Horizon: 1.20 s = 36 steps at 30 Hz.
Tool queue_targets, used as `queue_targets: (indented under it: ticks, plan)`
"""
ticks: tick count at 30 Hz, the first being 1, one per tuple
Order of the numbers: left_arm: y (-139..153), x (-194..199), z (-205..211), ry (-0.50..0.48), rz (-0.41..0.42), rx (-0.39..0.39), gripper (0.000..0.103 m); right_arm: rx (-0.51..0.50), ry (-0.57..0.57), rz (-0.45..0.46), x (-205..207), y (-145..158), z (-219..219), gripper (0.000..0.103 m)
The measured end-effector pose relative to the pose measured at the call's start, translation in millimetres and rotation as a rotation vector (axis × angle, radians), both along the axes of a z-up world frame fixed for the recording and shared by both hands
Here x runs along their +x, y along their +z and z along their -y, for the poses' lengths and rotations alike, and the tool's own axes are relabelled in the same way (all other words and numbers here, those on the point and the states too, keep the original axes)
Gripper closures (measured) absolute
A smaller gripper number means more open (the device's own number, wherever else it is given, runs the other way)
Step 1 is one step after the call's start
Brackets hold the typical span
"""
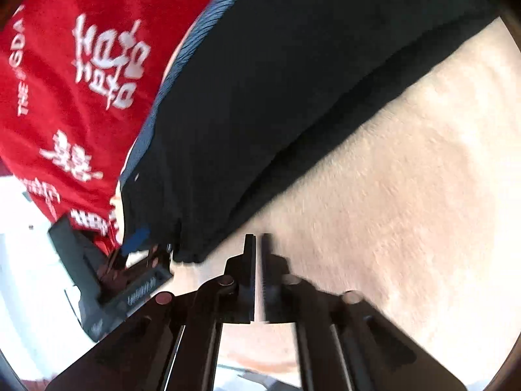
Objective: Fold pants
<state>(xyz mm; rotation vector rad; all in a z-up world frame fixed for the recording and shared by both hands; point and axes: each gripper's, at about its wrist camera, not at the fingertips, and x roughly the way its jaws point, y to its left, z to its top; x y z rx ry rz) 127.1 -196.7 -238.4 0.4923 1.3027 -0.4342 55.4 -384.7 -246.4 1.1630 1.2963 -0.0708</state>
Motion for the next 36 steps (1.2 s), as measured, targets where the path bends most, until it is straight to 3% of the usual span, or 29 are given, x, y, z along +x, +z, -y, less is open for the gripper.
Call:
queue_targets:
  ticks: [3,4,5,7,11,13,17,31,36]
  plan:
    - [4.5,8.6,4.2,0.026,-0.016,0.003,0.000,-0.086,0.049,0.021,0.6,25.3,6.3,0.092]
    - [1.6,21.4,5.9,0.034,-0.021,-0.010,0.000,-0.132,0.062,0.034,5.8,33.9,10.2,0.084]
    - [6.7,21.9,8.8,0.038,-0.021,-0.023,0.000,-0.193,0.078,0.047,13.9,42.9,14.3,0.067]
    - [15.1,21.8,19.2,0.029,-0.012,-0.044,0.000,-0.316,0.116,0.063,23.3,53.5,26.4,0.047]
    - [9.1,27.3,48.3,0.007,-0.002,-0.041,0.000,-0.468,0.214,0.065,48.3,54.8,41.0,0.049]
    - [-9.8,25.5,57.3,0.002,-0.054,0.002,0.000,-0.529,0.320,-0.011,56.1,36.2,36.8,0.073]
    - [-12.3,10.8,47.7,0.046,-0.039,-0.037,0.000,-0.576,0.343,0.004,41.6,33.4,31.4,0.074]
    - [-9.8,17.6,51.2,0.096,-0.083,-0.017,0.000,-0.464,0.278,-0.042,9.1,42.3,33.0,0.074]
    - [-9.8,19.0,58.2,0.095,-0.065,0.015,0.000,-0.420,0.224,-0.070,-17.8,42.9,43.2,0.068]
